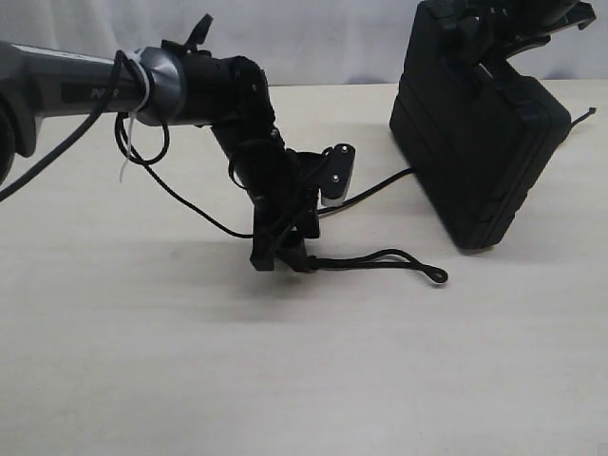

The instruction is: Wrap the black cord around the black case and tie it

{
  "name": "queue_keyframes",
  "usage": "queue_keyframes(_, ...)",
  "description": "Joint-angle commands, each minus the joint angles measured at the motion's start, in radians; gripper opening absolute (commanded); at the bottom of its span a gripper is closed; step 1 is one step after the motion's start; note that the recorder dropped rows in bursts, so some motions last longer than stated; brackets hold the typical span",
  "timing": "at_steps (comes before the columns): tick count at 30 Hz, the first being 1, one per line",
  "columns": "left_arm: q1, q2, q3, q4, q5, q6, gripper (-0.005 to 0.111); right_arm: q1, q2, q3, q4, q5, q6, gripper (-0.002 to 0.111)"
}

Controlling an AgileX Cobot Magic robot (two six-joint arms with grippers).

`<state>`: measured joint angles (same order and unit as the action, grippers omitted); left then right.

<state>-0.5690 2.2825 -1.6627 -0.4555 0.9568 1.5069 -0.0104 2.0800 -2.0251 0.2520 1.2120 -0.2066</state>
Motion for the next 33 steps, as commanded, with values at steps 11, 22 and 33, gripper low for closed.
queue_keyframes(11, -0.004, -0.018, 0.003, -0.011, -0.133, -0.039, 0.000, 0.001, 0.016, 0.005, 0.001, 0.009, -0.009, 0.004)
queue_keyframes(22, 0.004, -0.167, 0.003, -0.008, -0.415, -0.178, 0.000, 0.001, 0.016, 0.005, 0.001, 0.009, -0.009, 0.004)
queue_keyframes(33, 0.142, -0.194, 0.003, -0.292, -0.412, -0.210, 0.000, 0.001, 0.016, 0.005, 0.001, 0.009, -0.009, 0.004)
